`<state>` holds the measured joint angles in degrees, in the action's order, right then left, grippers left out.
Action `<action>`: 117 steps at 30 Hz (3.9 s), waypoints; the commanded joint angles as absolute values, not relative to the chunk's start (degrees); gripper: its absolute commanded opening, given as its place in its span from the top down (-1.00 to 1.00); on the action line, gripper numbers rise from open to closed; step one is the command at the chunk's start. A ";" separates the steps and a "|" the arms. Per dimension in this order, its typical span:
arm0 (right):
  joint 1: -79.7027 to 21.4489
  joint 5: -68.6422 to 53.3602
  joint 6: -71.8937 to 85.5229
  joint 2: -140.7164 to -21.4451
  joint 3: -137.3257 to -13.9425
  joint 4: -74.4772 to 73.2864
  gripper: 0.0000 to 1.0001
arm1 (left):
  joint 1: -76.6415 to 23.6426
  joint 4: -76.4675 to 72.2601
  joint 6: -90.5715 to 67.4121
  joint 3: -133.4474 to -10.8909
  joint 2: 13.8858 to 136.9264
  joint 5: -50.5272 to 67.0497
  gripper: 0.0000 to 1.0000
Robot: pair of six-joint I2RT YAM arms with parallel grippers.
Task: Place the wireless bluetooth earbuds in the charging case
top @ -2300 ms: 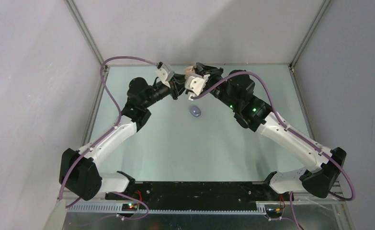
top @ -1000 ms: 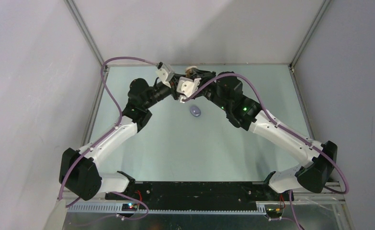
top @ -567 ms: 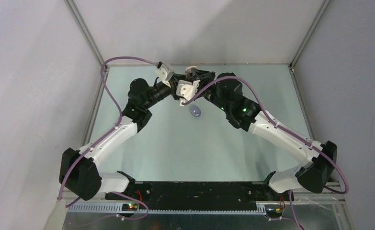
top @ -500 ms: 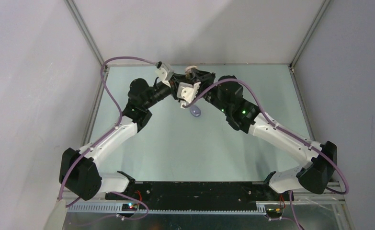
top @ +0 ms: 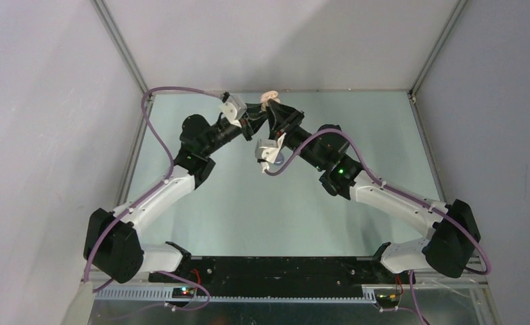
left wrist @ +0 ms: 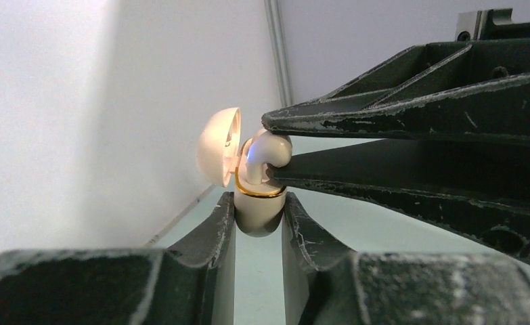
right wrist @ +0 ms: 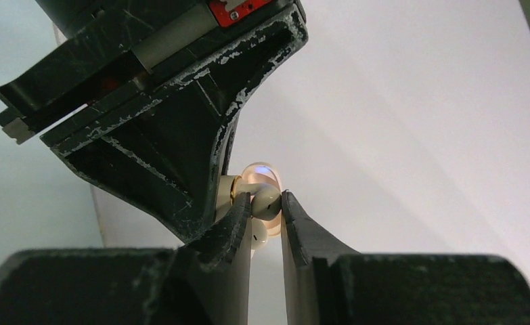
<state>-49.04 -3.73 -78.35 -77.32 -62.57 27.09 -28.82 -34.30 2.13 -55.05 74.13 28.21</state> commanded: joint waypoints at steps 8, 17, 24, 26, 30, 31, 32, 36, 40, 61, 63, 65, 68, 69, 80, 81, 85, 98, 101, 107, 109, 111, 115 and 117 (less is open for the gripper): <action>-48.88 -9.85 -84.10 -78.25 -61.12 25.56 1.00 | -30.46 -44.53 11.08 -55.49 71.79 28.42 1.00; -47.79 -9.18 -82.85 -75.76 -63.08 16.68 0.17 | -30.36 -43.82 8.77 -55.31 71.83 26.97 1.00; -46.84 -10.31 -79.32 -72.22 -65.90 8.36 -0.23 | -30.25 -43.50 8.71 -54.83 71.94 28.72 1.00; -46.78 -10.51 -78.11 -71.79 -66.82 5.93 -0.28 | -30.24 -43.55 8.52 -54.89 72.03 28.92 1.00; -46.99 -9.33 -75.90 -72.59 -68.01 5.42 -0.31 | -30.23 -43.50 8.02 -55.04 72.34 30.34 1.00; -47.21 -8.40 -75.51 -72.99 -68.24 6.36 -0.32 | -30.23 -43.26 7.76 -55.07 72.40 30.51 1.00; -47.29 -7.70 -75.37 -73.15 -68.35 6.83 -0.32 | -30.23 -43.17 7.70 -55.03 72.37 30.74 1.00; -47.73 -5.99 -74.59 -72.97 -68.64 9.61 -0.31 | -30.23 -41.98 8.18 -54.96 72.07 31.14 1.00; -47.58 -5.17 -71.04 -69.88 -68.65 5.81 -0.32 | -29.46 -39.82 7.63 -54.93 71.78 28.84 1.00; -28.24 -16.45 -31.20 -67.72 -64.26 -19.12 -0.03 | -18.34 -26.02 -3.89 -52.59 67.58 24.40 1.00; -26.03 -17.30 -26.56 -71.59 -65.74 -19.24 0.06 | -18.02 -24.17 -3.38 -52.11 66.30 24.44 1.00; -25.03 -16.98 -23.44 -76.17 -67.65 -18.98 0.10 | -17.81 -22.14 -2.73 -51.66 65.06 24.31 1.00; -23.81 -16.95 -19.38 -82.79 -72.47 -18.25 0.13 | -17.42 -18.14 -1.06 -51.17 63.27 24.05 1.00; -22.87 -17.31 -17.22 -85.96 -74.54 -17.53 0.13 | -17.23 -16.58 -0.44 -51.08 62.20 23.85 1.00; -20.10 -11.55 -1.32 -117.07 -98.43 -15.91 -0.03 | -15.36 -2.41 8.57 -49.82 54.82 24.03 1.00; -20.11 -11.05 1.45 -118.61 -101.67 -15.97 -0.03 | -15.02 -0.89 9.74 -49.85 54.52 24.09 1.00; -20.44 -6.70 8.36 -126.24 -110.07 -16.74 -0.03 | -14.33 5.53 12.94 -50.56 53.15 24.27 1.00; -20.76 3.51 6.31 -146.54 -136.11 -24.33 -0.02 | -13.80 15.76 17.08 -54.97 53.37 23.30 1.00; -20.55 3.29 5.75 -151.27 -144.82 -28.27 -0.01 | -13.80 14.56 16.95 -55.09 53.87 23.29 1.00; -21.29 -0.51 3.30 -152.10 -146.09 -28.45 0.06 | -13.74 11.53 16.11 -54.00 53.55 22.38 1.00; -20.36 -6.19 7.73 -151.66 -145.42 -27.39 0.01 | -13.71 10.92 15.92 -53.65 53.31 21.99 1.00; -19.45 -9.28 9.96 -150.49 -143.72 -24.81 -0.05 | -13.71 10.98 16.38 -53.51 53.00 21.11 1.00; -18.65 -12.33 13.71 -150.06 -143.19 -20.45 -0.14 | -12.83 13.75 18.58 -54.23 52.97 20.47 1.00; -18.17 -15.85 16.59 -149.93 -142.11 -16.66 -0.18 | -12.33 15.97 20.09 -55.06 53.36 20.48 1.00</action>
